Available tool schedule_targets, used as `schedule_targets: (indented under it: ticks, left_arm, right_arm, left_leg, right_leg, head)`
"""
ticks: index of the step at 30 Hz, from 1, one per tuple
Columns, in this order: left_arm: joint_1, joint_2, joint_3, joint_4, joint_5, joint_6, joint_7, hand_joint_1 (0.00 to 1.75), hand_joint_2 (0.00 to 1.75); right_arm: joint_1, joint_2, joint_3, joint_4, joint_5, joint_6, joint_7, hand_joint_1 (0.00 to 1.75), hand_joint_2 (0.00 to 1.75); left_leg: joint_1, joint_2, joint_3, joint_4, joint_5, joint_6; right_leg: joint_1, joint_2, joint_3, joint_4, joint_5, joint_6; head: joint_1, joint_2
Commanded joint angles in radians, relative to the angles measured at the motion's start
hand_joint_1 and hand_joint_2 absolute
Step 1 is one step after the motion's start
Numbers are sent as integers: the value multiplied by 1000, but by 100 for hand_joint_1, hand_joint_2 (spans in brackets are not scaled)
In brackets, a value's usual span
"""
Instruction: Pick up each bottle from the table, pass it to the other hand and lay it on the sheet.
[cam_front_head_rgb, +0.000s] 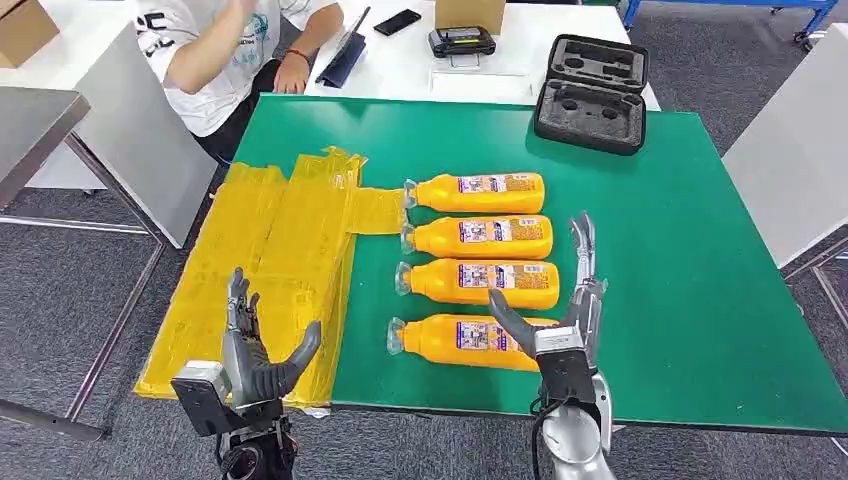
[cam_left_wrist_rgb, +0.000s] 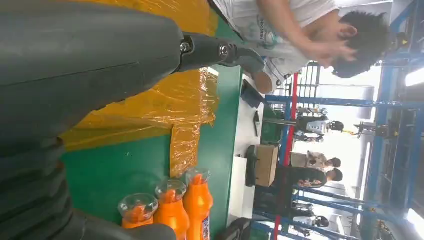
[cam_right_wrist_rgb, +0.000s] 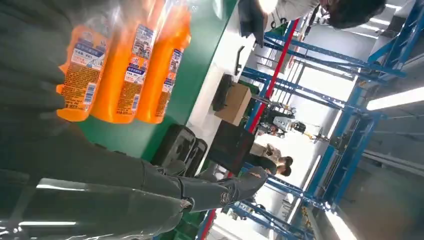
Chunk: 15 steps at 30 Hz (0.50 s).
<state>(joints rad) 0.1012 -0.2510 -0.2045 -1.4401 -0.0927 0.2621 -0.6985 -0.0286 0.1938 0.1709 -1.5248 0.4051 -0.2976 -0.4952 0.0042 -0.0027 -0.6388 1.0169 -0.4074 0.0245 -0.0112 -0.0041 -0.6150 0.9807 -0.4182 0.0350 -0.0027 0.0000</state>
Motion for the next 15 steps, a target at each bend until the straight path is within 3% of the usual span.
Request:
schedule_targets:
  ticks: [1,6,7,9,10,15]
  left_arm:
    - [-12,16,2,43,-1,8,0,0,175]
    - [-14,12,17,46,-16,0,0,0,175]
    - [-13,8,24,41,-16,2,1,0,175]
    - [-16,5,26,38,-16,3,1,0,175]
    - [-6,0,36,20,-19,15,3,0,175]
    - [18,5,42,-4,-17,11,8,0,175]
  right_arm:
    - [-25,-29,5,55,197,-15,173,0,175]
    - [2,-101,94,-12,628,206,498,0,175]
    - [-10,-104,107,-10,718,207,565,0,175]
    - [-22,-99,111,-4,724,209,571,0,175]
    - [-42,-117,135,4,828,230,642,0,175]
    - [-66,-188,177,25,875,268,674,0,175]
  left_leg:
    - [0,1,6,-1,-2,-1]
    - [0,0,7,-2,-2,-1]
    - [0,0,5,-1,-2,-1]
    - [0,1,7,-1,-3,-1]
    - [0,1,9,-1,-4,-1]
    - [0,1,3,-1,-1,0]
  right_leg:
    - [0,1,6,-1,-1,-1]
    - [0,1,7,-2,-2,-1]
    - [0,0,6,-1,-2,-1]
    - [0,1,7,-1,-2,-1]
    - [0,1,9,-1,-3,-2]
    - [0,1,3,-1,0,-1]
  head:
    - [0,0]
    - [0,0]
    - [0,0]
    - [0,0]
    - [0,0]
    - [0,0]
